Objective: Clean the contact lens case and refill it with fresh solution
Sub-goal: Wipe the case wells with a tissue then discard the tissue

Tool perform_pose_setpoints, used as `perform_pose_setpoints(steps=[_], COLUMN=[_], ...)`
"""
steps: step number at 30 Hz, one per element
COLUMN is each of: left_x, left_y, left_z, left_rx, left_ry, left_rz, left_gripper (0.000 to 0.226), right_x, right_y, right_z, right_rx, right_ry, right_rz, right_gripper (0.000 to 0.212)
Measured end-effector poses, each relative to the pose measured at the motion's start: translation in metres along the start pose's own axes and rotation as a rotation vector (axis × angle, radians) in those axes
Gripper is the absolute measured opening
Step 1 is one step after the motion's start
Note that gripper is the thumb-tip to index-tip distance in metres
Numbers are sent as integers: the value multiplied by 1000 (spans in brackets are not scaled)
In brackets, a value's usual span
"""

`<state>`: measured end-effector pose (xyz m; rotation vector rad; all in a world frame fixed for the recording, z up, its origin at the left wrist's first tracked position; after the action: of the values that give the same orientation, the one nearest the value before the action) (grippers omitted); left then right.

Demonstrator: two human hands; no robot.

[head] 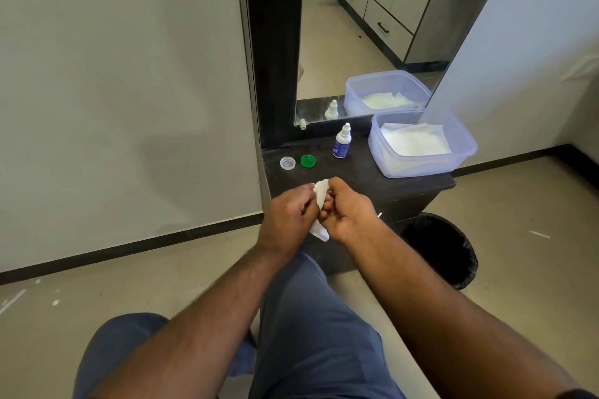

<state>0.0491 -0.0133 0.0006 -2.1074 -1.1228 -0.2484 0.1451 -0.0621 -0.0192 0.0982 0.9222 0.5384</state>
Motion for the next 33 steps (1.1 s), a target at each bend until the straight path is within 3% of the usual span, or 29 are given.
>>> perform_pose_setpoints(steps=[4,8,12,15,17,21,27,33], left_x=[-3,-1,1,4,5,1,0,-3], left_y=[-3,-13,-22,-28,-31,-39,-36,-36], left_z=[-3,-7,-7,-6,-1,4,-1,-2], left_rx=[127,44,-166,-310,-414,-635,-805,-642], left_ry=[123,60,-182,-424,-568,-752,-903,-918], left_rz=[-16,-37,-157,-273,-345,-455,-357,-246], left_gripper=[23,24,9,12,11,4,10,4], right_x=[-7,-22,-40,-55,-55,-53,-58,-50], right_y=[-3,-1,14,26,22,-1,-3,1], right_z=[9,28,39,41,44,65,56,50], right_rx=[-164,-644,-1162,-1429,-1479,-1259,-1049,-944], right_ry=[-105,-499,-933,-1331,-1499,-1472,-1376,-1304], right_rz=[6,16,22,80,85,70,209,185], right_gripper=[23,21,18,20,17,8,10,11])
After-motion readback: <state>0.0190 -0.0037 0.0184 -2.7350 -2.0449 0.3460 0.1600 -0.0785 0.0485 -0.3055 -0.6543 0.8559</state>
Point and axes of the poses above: each hand's wrist, its own x-axis towards the middle knuckle, its own y-axis out of the palm, z = x × y, the point moved 5 cm from there along x, towards the middle knuckle, and after that the axes turned 3 degrees about y, right-handed, at the moved point
